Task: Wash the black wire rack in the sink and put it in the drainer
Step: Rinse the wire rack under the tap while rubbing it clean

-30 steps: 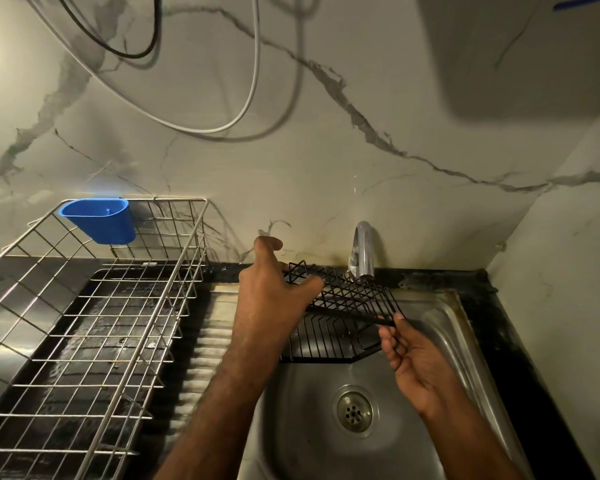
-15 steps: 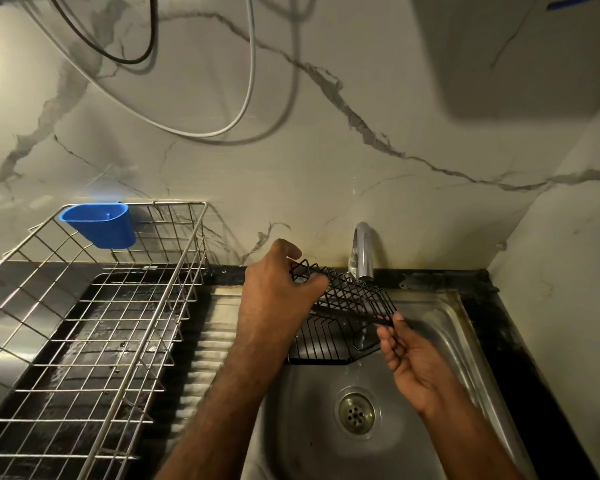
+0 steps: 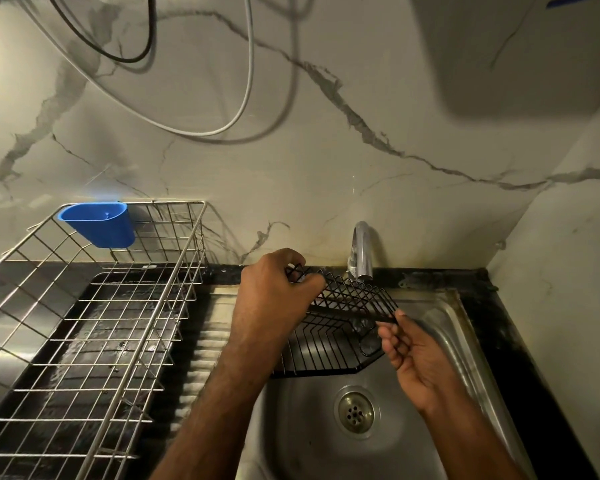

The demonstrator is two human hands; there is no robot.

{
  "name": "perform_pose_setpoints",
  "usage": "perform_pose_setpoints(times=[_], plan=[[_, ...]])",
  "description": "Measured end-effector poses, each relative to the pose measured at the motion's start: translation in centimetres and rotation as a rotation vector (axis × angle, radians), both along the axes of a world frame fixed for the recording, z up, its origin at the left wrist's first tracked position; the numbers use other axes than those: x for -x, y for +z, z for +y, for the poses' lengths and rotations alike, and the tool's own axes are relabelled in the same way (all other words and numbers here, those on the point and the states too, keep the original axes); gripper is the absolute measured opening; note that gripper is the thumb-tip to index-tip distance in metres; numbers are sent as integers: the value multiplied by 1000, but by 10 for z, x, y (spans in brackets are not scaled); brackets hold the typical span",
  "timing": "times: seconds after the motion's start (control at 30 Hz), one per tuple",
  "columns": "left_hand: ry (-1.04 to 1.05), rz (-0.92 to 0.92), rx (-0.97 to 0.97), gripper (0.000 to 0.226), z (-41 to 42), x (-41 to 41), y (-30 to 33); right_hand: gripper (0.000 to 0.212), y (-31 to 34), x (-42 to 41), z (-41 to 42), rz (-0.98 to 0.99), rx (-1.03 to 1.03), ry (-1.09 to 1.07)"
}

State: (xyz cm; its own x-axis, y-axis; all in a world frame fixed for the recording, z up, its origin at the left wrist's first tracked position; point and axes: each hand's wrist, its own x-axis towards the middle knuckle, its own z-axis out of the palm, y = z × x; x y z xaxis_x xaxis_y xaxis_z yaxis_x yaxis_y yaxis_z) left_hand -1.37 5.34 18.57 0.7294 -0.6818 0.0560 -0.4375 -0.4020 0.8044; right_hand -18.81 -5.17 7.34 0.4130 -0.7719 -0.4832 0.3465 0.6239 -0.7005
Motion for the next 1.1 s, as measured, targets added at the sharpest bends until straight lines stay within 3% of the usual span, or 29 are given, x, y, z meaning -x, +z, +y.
perform_pose_setpoints(times=[0.17, 0.63, 0.9, 1.1], plan=[[-10, -1, -51, 13, 7, -3, 2, 14, -1, 1, 2, 9, -50, 32], [-11, -8, -78, 8, 21, -18, -12, 10, 0, -13, 1, 103, 18, 61], [47, 24, -170, 12, 25, -32, -39, 15, 0, -15, 2, 144, 131, 77], [9, 32, -347, 17, 23, -35, -71, 18, -1, -15, 7, 239, 285, 105]])
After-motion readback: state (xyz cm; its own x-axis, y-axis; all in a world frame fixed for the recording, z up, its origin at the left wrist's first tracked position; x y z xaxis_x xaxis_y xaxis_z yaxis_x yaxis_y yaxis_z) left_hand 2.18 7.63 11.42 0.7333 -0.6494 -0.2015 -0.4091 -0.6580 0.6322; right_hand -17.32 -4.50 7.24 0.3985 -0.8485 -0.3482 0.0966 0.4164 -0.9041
